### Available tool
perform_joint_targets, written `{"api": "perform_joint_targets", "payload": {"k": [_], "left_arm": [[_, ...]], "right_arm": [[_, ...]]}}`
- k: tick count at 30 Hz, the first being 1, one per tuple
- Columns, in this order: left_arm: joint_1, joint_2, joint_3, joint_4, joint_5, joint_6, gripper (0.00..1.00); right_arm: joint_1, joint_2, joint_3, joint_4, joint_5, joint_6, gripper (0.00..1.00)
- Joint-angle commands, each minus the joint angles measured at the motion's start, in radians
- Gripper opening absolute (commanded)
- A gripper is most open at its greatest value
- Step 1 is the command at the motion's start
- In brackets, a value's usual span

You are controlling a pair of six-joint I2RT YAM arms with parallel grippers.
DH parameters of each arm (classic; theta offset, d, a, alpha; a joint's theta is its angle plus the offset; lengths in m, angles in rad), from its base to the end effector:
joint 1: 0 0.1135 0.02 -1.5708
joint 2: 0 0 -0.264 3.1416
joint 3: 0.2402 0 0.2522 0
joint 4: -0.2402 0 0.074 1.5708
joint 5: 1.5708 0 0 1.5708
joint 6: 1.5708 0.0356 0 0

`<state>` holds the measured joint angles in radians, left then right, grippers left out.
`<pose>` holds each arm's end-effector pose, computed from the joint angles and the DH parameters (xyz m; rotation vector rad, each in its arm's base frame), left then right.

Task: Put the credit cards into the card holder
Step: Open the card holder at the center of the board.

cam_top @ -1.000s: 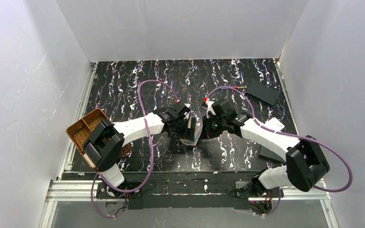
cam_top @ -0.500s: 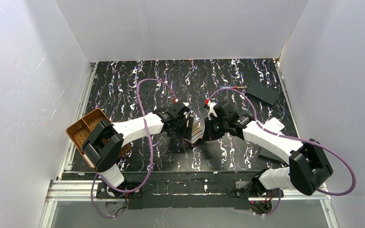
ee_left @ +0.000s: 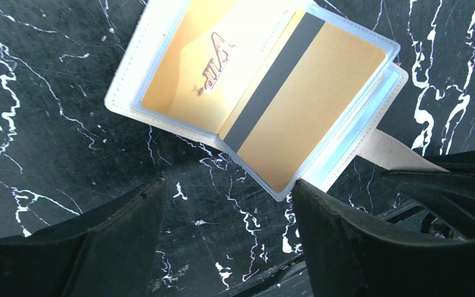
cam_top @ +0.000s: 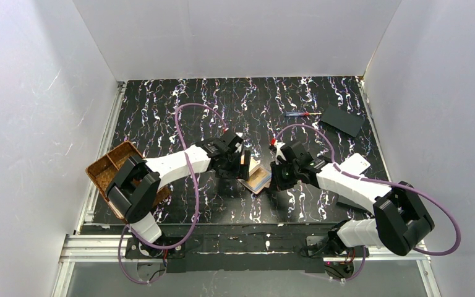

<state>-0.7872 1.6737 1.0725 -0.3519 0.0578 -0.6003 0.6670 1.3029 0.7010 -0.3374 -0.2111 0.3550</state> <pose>0.2431 -0.2469 0.1977 0.2705 2.6256 -0.5971 0.1920 0.1607 0.1910 -0.4955 2.5681 0.6591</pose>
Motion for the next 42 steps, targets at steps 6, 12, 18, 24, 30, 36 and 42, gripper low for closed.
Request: {"api": "perform_joint_targets", "payload": {"k": [6,12,18,24,30,36,42], "left_arm": [[0.053,-0.024,0.033,-0.039,0.025,0.029,0.79],[0.069,-0.156,-0.014,0.036,0.096,0.013,0.73],[0.069,-0.188,-0.045,0.197,0.245,-0.058,0.73],[0.065,-0.088,-0.005,0.231,0.327,-0.091,0.66],[0.063,-0.013,0.026,0.202,0.324,-0.057,0.65],[0.065,0.011,0.082,0.107,0.274,0.023,0.66],[0.066,0.035,0.124,0.017,0.235,0.085,0.63]], "right_arm": [[-0.032,-0.068,-0.004,0.037,-0.004,-0.031,0.01],[-0.04,-0.094,0.019,0.045,-0.044,-0.033,0.01],[-0.059,-0.043,0.026,0.147,-0.142,0.024,0.01],[-0.071,-0.02,0.063,0.176,-0.149,0.068,0.01],[-0.08,-0.018,0.073,0.175,-0.156,0.073,0.01],[-0.084,0.008,0.098,0.178,-0.164,0.067,0.01],[-0.091,0.053,0.137,0.173,-0.177,0.05,0.01]]}}
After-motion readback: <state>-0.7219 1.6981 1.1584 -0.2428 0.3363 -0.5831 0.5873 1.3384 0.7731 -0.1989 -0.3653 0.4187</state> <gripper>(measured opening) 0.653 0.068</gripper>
